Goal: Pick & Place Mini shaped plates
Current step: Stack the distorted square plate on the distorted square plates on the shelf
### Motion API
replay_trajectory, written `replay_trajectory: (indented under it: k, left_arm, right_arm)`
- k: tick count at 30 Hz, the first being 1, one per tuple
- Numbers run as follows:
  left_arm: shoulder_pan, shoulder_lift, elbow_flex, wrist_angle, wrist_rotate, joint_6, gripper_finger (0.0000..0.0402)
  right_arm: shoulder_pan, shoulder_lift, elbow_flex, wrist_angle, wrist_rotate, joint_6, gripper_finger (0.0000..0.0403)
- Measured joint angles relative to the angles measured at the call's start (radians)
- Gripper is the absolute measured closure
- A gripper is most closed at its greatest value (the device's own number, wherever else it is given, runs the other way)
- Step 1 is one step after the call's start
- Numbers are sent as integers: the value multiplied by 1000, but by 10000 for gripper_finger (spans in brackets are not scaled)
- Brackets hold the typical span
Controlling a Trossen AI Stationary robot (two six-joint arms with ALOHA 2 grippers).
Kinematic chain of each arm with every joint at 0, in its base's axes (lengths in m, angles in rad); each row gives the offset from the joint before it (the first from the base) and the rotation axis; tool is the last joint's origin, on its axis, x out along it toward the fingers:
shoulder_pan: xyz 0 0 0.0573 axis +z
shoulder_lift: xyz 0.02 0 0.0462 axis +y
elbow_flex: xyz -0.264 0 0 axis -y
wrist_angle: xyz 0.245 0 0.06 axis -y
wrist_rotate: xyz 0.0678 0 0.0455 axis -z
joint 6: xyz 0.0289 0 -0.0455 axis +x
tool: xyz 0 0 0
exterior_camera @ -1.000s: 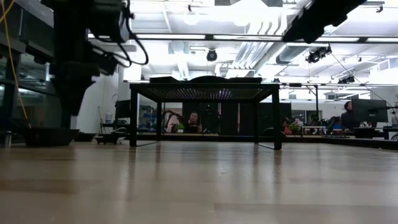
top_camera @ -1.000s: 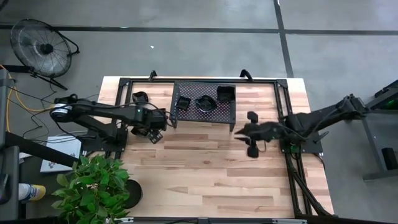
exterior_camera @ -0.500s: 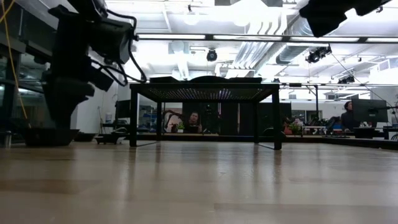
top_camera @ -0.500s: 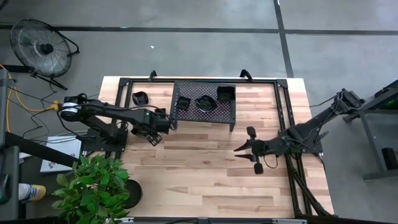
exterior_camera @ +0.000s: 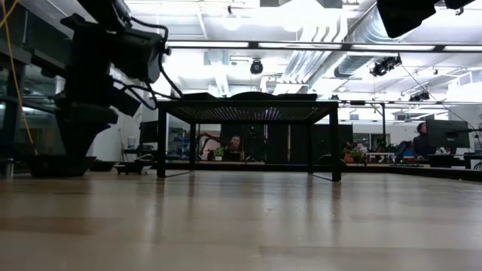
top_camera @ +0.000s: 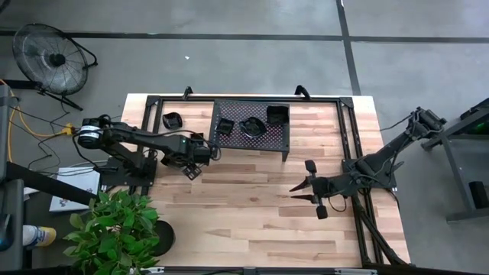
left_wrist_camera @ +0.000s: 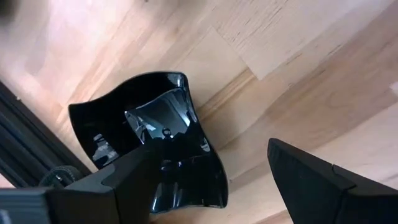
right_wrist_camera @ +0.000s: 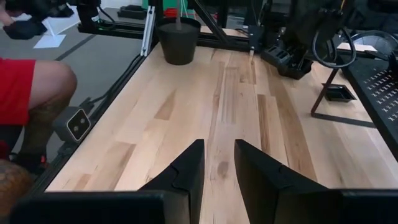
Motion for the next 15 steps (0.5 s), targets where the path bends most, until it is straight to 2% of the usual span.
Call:
replay_trajectory:
  k: [5,10,15]
  left_arm:
    - [0,0,-66,48,15,-9,117]
    - [0,0,-76,48,14,-19,122]
    - [0,0,-76,51,11,-19,166]
  right_arm:
    - [0,0,0,2,0,0,320]
    - [0,0,0,2,0,-1,320]
    - [0,0,0,2,6,-14,320]
